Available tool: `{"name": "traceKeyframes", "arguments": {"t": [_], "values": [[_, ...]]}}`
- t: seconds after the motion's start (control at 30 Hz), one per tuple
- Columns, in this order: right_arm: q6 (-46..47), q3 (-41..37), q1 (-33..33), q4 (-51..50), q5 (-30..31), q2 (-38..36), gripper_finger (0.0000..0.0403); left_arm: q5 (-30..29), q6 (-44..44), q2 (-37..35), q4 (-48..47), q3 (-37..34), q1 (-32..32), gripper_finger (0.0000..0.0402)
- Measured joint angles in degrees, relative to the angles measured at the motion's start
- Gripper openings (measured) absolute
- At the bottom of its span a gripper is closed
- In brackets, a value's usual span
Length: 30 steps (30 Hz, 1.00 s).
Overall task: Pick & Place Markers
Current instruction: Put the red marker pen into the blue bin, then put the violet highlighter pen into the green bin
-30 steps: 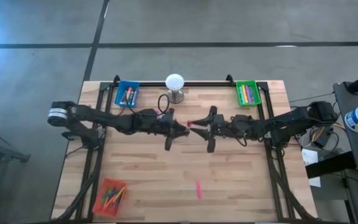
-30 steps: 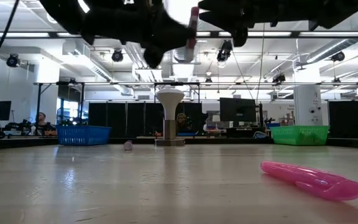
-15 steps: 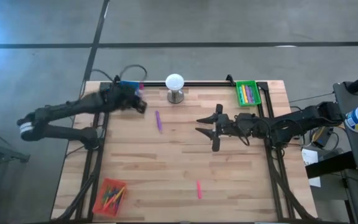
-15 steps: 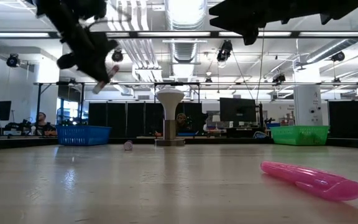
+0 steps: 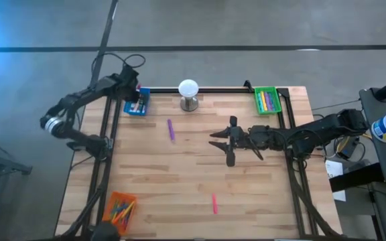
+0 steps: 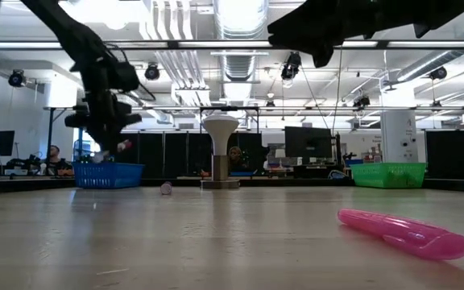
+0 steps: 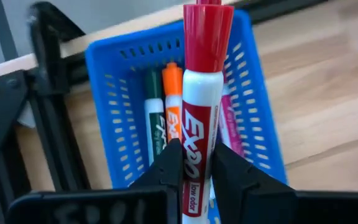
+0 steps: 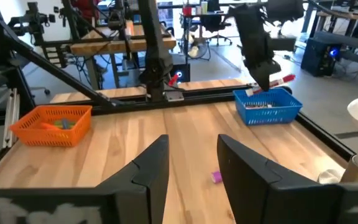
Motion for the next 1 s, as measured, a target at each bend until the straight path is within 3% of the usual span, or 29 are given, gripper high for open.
{"name": "traceKeyframes", "arguments": {"t": [0.23,0.47,0.73,1.0], "values": [[0.1,0.0,0.4,0.1,0.0,0.1,0.013,-0.5,1.3,9.7,-5.0,4.3,0.3,0.0051],[0.3,0.0,0.7,0.1,-0.1,0.1,0.013,-1.2,0.4,12.1,-5.7,4.7,0.3,0.0116],[1.0,-0.1,0.7,-0.3,-0.1,0.1,0.0127,-1.1,0.7,5.3,-7.6,4.8,-1.1,0.0132],[1.3,-4.1,0.7,1.5,0.0,0.0,0.0116,-0.3,-6.0,-5.4,-7.9,2.8,-14.9,0.0125]]}}
